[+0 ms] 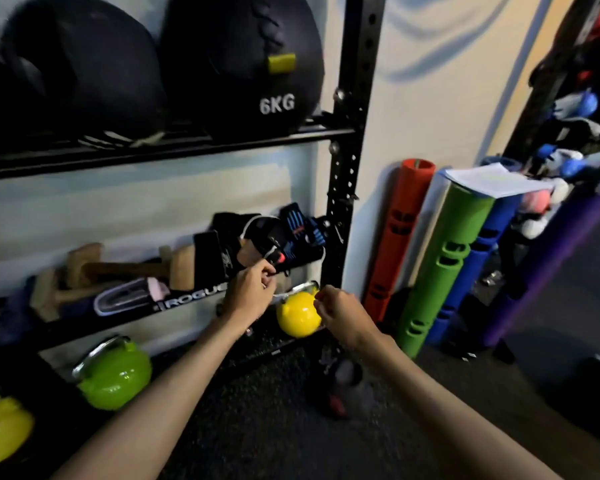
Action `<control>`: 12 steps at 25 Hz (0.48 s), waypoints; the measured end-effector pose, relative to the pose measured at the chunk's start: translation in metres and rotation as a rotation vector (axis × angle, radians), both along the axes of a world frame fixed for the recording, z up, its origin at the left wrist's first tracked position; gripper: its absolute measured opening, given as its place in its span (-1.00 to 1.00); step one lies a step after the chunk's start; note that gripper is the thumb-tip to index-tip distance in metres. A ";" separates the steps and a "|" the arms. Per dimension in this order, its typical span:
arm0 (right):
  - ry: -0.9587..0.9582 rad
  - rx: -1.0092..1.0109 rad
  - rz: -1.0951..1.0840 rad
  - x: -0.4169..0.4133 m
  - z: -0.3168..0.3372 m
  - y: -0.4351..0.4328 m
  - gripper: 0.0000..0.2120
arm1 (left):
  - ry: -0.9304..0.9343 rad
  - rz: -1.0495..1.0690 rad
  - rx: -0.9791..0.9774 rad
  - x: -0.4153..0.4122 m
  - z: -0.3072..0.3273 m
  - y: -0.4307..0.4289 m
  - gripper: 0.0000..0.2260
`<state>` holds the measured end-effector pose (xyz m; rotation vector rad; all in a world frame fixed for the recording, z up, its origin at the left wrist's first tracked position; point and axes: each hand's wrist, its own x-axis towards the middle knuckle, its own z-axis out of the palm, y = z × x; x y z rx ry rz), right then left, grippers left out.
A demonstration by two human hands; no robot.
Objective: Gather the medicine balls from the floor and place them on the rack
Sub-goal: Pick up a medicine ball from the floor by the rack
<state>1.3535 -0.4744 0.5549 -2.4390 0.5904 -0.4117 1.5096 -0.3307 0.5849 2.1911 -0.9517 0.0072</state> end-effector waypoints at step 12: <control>0.379 0.335 -0.203 -0.108 -0.169 -0.106 -0.78 | 0.382 -0.099 0.398 -0.094 -0.208 -0.126 -0.94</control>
